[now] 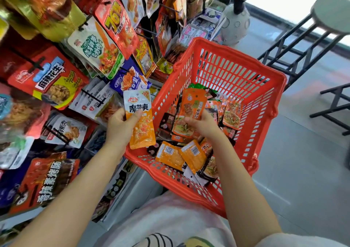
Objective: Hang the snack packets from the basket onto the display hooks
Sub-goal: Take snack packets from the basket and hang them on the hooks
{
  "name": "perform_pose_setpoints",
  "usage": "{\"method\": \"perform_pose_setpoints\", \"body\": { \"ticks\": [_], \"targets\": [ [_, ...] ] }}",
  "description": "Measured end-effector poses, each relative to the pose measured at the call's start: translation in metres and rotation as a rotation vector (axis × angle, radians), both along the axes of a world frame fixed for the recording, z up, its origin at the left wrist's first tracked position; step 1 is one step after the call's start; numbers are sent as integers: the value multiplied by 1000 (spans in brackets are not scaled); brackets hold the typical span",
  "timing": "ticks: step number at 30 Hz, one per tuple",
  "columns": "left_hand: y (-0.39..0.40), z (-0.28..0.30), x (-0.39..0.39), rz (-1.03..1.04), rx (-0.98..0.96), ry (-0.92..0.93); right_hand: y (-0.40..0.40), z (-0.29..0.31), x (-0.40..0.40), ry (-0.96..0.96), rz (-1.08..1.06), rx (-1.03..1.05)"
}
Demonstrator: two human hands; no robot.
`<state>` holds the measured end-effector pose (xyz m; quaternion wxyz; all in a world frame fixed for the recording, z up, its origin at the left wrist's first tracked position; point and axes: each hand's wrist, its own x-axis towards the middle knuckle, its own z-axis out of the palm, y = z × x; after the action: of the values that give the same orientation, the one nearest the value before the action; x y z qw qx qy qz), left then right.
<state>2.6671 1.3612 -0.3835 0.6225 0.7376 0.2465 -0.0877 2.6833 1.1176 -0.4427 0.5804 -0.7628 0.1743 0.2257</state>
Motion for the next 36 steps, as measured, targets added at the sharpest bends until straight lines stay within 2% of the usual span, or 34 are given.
{"method": "perform_pose_setpoints", "body": {
  "ticks": [7, 13, 15, 18, 21, 24, 27, 30, 33, 36],
  "targets": [
    [-13, 29, 15, -50, 52, -137, -31, 42, 12, -91, -426, 230],
    [-36, 27, 21, -105, -196, -68, -30, 55, 11, -59, -593, 581],
    [-36, 14, 25, -92, -232, -71, -26, 54, 8, -19, -555, 642],
    [-32, 13, 30, -71, -182, -76, -30, 50, 4, -39, -481, 665],
    [-31, 23, 34, -173, -125, -66, -34, 46, 4, -16, -452, 646],
    [-50, 43, 28, -255, -189, 17, -32, 44, 8, -44, -434, 686],
    [-64, 38, 17, -377, -248, 155, -17, 45, 10, -50, -493, 690],
    [-70, 31, 9, -450, -269, 173, -4, 47, 7, -51, -531, 702],
    [-68, 25, 10, -356, -254, 222, 2, 40, 7, -50, -525, 701],
    [-70, 30, 11, -232, -379, 290, 4, 39, 8, -74, -544, 703]
  ]
}}
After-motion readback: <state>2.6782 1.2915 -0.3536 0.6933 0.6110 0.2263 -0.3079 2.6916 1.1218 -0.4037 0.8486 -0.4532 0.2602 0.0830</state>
